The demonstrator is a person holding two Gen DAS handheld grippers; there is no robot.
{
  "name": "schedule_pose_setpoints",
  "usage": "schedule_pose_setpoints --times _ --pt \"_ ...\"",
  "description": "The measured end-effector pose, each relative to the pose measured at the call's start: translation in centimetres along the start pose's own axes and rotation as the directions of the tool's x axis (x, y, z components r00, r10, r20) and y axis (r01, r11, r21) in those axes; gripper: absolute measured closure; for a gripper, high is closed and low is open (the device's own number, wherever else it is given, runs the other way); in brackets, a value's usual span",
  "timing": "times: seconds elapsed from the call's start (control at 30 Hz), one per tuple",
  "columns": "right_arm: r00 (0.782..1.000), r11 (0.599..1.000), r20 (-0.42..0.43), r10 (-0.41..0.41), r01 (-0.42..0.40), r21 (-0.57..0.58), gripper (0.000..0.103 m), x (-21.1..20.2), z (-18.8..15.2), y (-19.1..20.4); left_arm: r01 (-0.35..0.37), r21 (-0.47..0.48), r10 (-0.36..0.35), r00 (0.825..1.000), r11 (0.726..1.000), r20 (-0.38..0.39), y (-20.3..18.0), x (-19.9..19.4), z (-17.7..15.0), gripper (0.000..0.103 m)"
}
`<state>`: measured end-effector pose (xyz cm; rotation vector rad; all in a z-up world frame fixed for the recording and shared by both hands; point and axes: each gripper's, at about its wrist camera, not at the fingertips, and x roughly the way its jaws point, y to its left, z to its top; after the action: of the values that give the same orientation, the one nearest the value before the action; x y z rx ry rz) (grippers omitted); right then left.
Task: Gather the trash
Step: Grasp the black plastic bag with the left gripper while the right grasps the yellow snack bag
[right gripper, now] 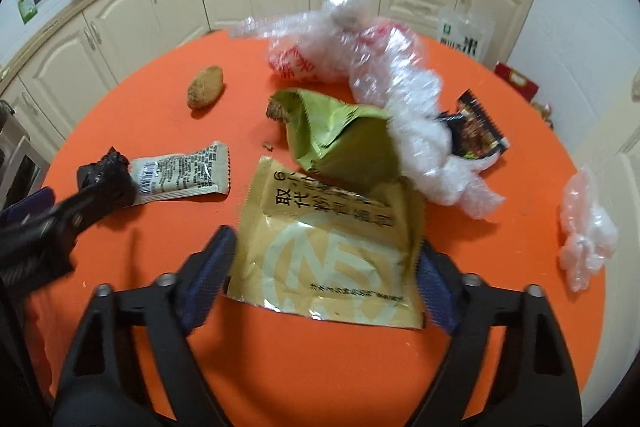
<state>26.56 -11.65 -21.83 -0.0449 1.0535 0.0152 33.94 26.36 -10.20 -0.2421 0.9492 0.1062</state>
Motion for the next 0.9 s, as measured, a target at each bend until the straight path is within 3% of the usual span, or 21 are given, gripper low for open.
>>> schedule_pose_setpoints --times 0.03,0.07,0.2,0.3,0.37,0.4,0.43,0.5,0.63,0.73,0.8,0.9 --pt "1.000 1.000 -0.005 0.009 -0.009 0.015 0.063 0.0 -0.1 -0.3 0.004 0.005 -0.004 1.000 1.000 -0.005 0.1 0.5 0.4 0.003" --pt "1.000 0.999 -0.004 0.027 -0.027 0.028 0.069 -0.1 0.1 -0.7 0.008 0.012 -0.008 1.000 1.000 -0.011 0.2 0.8 0.0 0.004" --pt "0.997 0.996 -0.008 0.079 -0.078 0.052 0.076 -0.3 0.1 -1.9 -0.036 0.073 0.036 0.999 0.997 -0.001 -0.6 1.7 0.1 0.017" --pt "0.995 0.994 -0.015 0.098 -0.097 0.050 0.077 -0.2 0.2 -2.3 -0.055 0.093 0.053 0.998 0.994 0.024 -1.0 2.4 0.9 0.044" --pt "0.993 0.992 -0.026 0.117 -0.116 0.039 0.072 0.3 0.7 -2.5 -0.036 0.090 0.034 0.999 0.995 0.025 -0.8 2.7 1.4 0.064" --pt "0.992 0.992 -0.035 0.120 -0.118 0.045 0.058 0.7 0.9 -2.7 -0.046 0.089 0.044 0.999 0.995 0.026 -0.6 2.9 1.6 0.072" --pt "0.989 0.988 -0.028 0.144 -0.142 0.053 0.053 0.9 1.2 -2.8 -0.046 0.090 0.044 0.999 0.995 0.026 -0.3 3.2 2.0 0.072" --pt "0.990 0.989 -0.043 0.137 -0.135 0.059 0.024 1.5 1.6 -2.6 -0.034 0.091 0.032 0.999 0.995 0.023 0.1 3.4 2.1 0.074" --pt "0.997 0.997 -0.024 0.074 -0.074 0.008 0.020 2.1 1.6 -1.4 0.005 0.075 -0.006 1.000 0.997 0.015 0.6 3.1 1.5 0.077" --pt "0.992 0.992 0.012 0.124 -0.123 -0.014 0.062 1.4 1.3 -0.6 0.018 0.072 -0.019 1.000 0.997 0.014 2.4 1.9 0.4 0.078" --pt "0.980 0.980 0.032 0.197 -0.197 0.008 0.079 1.1 1.1 -0.9 0.014 0.074 -0.015 1.000 0.997 0.017 3.0 1.4 0.0 0.078" --pt "0.965 0.964 0.030 0.260 -0.261 0.051 0.085 1.3 0.7 -1.8 0.010 0.077 -0.011 1.000 0.997 0.017 2.8 0.8 -1.0 0.078"
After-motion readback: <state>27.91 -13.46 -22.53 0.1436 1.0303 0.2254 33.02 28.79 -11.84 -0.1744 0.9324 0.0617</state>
